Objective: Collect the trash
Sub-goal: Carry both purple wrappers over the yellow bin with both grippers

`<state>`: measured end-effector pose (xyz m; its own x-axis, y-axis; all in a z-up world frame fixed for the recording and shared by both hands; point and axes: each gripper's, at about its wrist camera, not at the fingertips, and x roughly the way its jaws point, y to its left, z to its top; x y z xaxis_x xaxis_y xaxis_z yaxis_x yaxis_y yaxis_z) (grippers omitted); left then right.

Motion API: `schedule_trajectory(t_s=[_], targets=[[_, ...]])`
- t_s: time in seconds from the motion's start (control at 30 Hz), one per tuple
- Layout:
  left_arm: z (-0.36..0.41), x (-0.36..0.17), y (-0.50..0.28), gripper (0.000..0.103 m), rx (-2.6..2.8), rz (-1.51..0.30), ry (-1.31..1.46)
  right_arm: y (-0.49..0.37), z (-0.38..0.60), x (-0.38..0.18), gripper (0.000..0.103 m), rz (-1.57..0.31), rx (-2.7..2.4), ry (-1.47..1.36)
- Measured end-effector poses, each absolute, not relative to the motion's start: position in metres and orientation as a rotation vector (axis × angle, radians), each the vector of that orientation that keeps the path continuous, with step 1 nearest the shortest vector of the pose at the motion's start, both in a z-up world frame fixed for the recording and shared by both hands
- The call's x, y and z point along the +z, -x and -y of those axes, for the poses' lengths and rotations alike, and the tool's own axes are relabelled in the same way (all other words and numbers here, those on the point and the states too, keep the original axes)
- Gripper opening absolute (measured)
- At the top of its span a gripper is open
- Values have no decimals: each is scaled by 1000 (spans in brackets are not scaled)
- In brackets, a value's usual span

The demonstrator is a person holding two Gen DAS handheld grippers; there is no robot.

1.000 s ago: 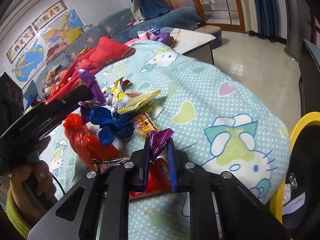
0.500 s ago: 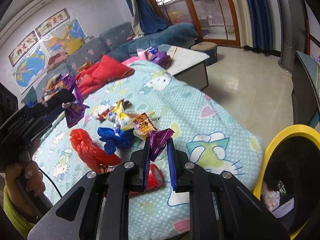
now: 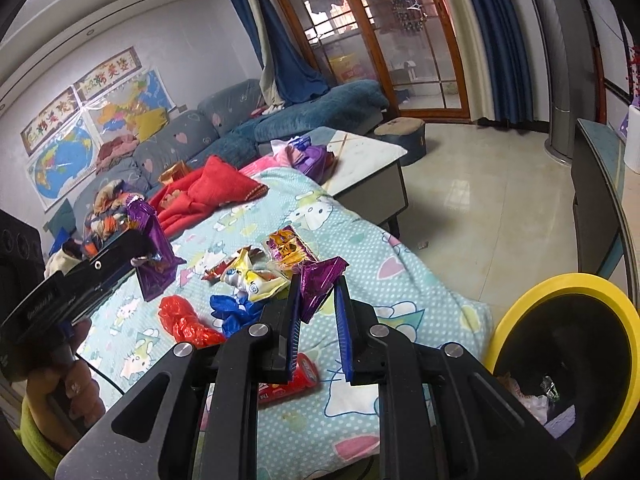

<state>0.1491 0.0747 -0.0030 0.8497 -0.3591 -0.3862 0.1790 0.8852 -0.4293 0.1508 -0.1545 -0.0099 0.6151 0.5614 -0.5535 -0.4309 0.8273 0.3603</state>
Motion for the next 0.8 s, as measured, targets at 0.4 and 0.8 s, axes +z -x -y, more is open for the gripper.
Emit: schedule_trajectory(t_s=[0.4,0.8], targets=[[-42,1,-144,16,-362,-475,328,-142,187,-8,16,-674,515,-225],[-13,0,-139,16,-420,-487,282,-133,220,-10,16,-651,430,-232]])
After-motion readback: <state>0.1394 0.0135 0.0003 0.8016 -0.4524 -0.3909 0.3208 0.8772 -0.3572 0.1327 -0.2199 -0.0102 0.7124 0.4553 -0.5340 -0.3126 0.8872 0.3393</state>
